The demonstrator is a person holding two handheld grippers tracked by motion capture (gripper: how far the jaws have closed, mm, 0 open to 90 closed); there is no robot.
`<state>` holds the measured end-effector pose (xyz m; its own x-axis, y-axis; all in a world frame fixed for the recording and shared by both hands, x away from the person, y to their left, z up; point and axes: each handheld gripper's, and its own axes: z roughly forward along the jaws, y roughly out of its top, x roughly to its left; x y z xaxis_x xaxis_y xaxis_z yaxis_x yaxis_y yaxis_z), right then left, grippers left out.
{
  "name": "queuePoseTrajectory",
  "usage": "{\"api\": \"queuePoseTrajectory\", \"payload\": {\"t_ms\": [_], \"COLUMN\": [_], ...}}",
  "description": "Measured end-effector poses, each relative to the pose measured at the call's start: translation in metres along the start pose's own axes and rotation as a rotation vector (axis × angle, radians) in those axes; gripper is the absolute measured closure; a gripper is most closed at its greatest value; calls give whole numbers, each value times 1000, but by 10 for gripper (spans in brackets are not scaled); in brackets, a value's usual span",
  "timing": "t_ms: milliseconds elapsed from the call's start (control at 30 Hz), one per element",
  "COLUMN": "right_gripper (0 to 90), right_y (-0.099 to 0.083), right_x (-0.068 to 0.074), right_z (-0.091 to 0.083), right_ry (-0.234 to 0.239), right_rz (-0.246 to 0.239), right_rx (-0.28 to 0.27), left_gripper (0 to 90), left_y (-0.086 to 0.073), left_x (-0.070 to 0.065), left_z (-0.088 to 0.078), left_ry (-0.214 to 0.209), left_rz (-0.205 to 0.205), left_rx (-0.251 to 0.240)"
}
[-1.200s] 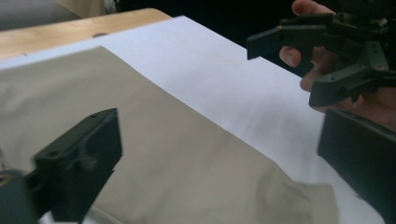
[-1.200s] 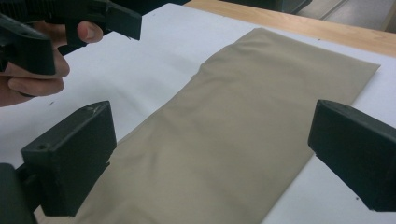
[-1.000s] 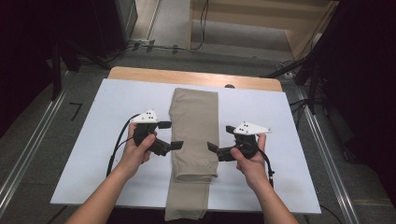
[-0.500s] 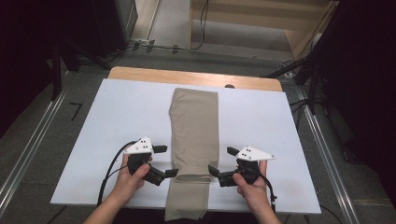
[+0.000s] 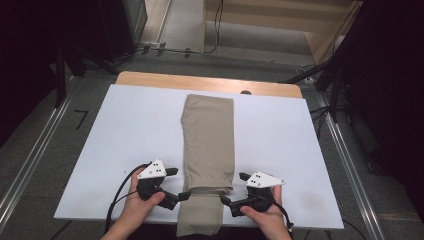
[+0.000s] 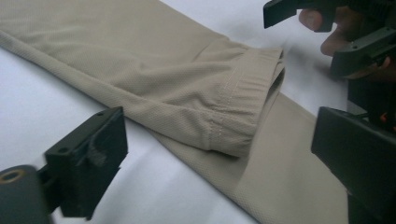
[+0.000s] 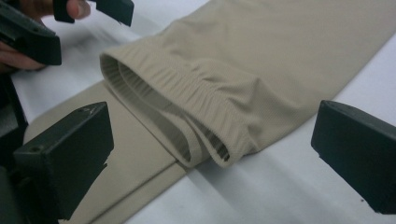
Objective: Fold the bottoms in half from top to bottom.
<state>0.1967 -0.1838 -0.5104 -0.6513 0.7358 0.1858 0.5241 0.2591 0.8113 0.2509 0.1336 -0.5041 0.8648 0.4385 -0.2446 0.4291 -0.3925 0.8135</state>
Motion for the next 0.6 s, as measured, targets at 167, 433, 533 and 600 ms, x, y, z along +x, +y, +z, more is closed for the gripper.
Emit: {"api": "queuePoseTrajectory", "payload": {"t_ms": [167,433,533,600], "right_gripper": [85,247,368,436], "right_y": [-2,-3,-3,-4], "right_x": [4,10,10,11], "right_z": [9,14,14,14], "right_ry": [-56,-137,-123,-112], "right_rz": [-20,-45,-52,-55], "right_rx": [42,75,69,69], "left_gripper": [161,437,532,585], "left_y": [2,3,2,2], "left_x": [-4,-8,-6,-5], "left_z": [7,11,10,10], "left_ry": [58,103,98,89], "left_rz": [1,13,0,2], "left_rx": [31,53,50,50]}}
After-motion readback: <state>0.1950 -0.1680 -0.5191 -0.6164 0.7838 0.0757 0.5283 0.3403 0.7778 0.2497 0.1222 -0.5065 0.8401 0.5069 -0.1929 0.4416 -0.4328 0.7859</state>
